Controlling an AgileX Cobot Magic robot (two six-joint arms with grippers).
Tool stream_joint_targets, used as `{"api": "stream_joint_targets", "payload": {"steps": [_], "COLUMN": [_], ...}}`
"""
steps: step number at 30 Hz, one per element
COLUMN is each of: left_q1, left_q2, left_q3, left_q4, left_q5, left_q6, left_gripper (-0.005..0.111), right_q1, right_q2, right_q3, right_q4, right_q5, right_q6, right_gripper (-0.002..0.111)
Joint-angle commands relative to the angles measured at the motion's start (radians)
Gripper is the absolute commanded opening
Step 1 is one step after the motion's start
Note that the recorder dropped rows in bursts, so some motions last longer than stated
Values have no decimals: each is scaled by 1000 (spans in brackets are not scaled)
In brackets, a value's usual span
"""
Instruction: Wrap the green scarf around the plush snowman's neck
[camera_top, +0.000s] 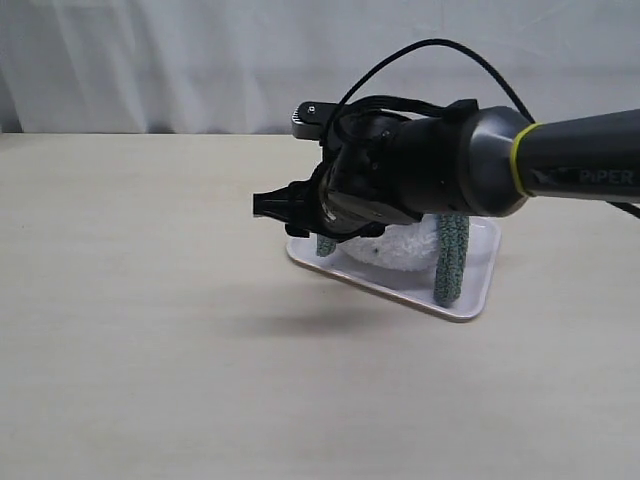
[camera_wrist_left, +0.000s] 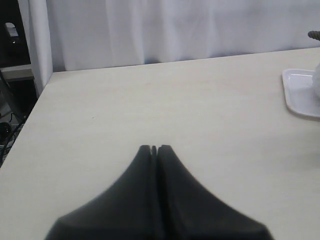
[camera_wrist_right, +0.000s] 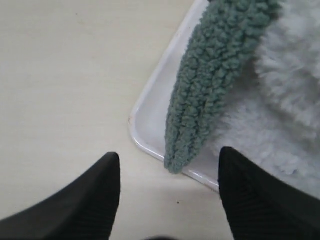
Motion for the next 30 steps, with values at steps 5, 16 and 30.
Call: {"api": "stream_joint_targets", "payload": {"steps": [5, 16, 30], "left_q1": [-9, -9, -9], "left_q2": [-2, -2, -2], "left_q3": [2, 2, 2], "left_q4": [1, 1, 1], "left_q5": [-13, -13, -13], "left_q6": [0, 0, 0], "left_gripper": [0, 0, 0], "right_q1": [-12, -24, -24], "right_q2": [35, 110, 148], "right_q3": [5, 5, 5], "right_q4": [-82, -114, -401], "right_q5": [-95, -97, -144], "right_q6": [68, 109, 321], "right_gripper": [56, 56, 53]}}
